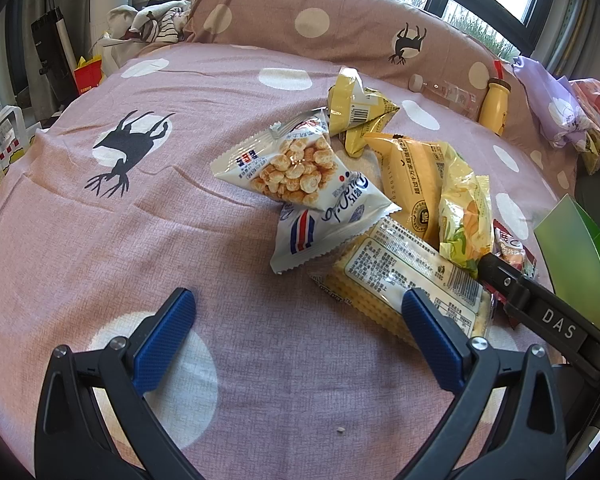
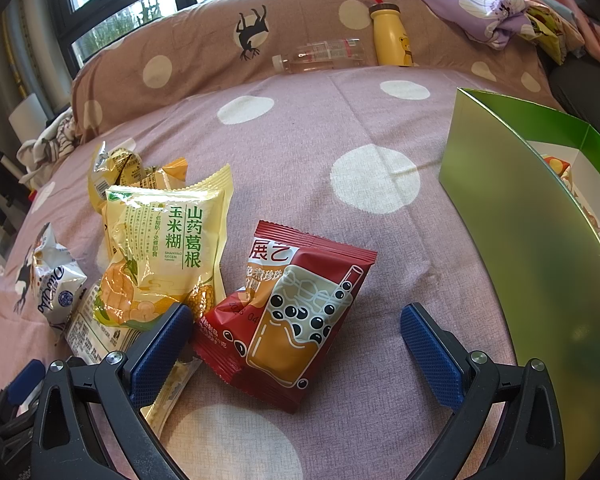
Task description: Organize snacks
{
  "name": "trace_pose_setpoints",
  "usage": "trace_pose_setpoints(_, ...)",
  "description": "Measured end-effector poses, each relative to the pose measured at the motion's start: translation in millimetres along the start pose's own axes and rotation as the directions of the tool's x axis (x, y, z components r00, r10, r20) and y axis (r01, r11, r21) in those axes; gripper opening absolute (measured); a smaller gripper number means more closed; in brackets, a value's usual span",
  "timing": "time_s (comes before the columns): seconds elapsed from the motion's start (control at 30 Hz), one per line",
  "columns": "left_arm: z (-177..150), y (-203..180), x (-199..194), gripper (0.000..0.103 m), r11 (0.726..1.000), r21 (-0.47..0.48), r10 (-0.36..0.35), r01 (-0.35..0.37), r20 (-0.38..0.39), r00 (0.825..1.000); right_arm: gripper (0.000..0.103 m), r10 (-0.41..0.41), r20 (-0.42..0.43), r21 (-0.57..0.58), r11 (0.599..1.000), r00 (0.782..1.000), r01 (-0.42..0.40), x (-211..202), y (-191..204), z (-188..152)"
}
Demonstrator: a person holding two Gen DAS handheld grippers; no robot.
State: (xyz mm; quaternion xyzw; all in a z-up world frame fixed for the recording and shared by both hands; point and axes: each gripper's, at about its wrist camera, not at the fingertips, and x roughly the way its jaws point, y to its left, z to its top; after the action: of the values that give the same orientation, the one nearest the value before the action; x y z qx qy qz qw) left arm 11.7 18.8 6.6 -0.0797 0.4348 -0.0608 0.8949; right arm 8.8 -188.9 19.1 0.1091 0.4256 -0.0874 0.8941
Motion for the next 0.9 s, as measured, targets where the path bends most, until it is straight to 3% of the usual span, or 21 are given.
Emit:
trace_pose_setpoints(0.23, 2, 0, -1, 0.103, 0.999, -0.02, 0.028, -0.028, -0.028, 0.999, 0.103, -0.001, 0.0, 0.0, 1.0, 1.0, 0.001, 0, 0, 0)
trace_pose_setpoints(0.37, 6, 4, -7, 0.102, 0.992, -0.085, 0.096, -0.098, -0.029, 0.995, 0.103, -0.001, 0.0, 0.0, 1.0, 1.0, 0.001, 0, 0, 0)
trace_pose_setpoints(0.5, 13, 10, -16, 0.102, 0.991, -0.121, 0.061, -0.064, -0.03, 0.998, 0.103, -0.002, 0.0, -0.001, 1.0, 1.0, 0.002, 0, 0, 0)
trace_pose_setpoints(0.67, 18, 7, -37, 0.101, 0.994, -0.093, 0.059, -0.056, 0.025, 0.998, 0.103, -0.003, 0.0, -0.002, 1.0, 1.0, 0.003, 0, 0, 0)
trace_pose_setpoints(0.9, 20, 8, -55, 0.101, 0.996, -0.086, -0.015, 0.021, 0.073, 0.997, 0.103, -0.022, -0.021, -0.002, 1.0, 1.0, 0.022, 0, 4, 3)
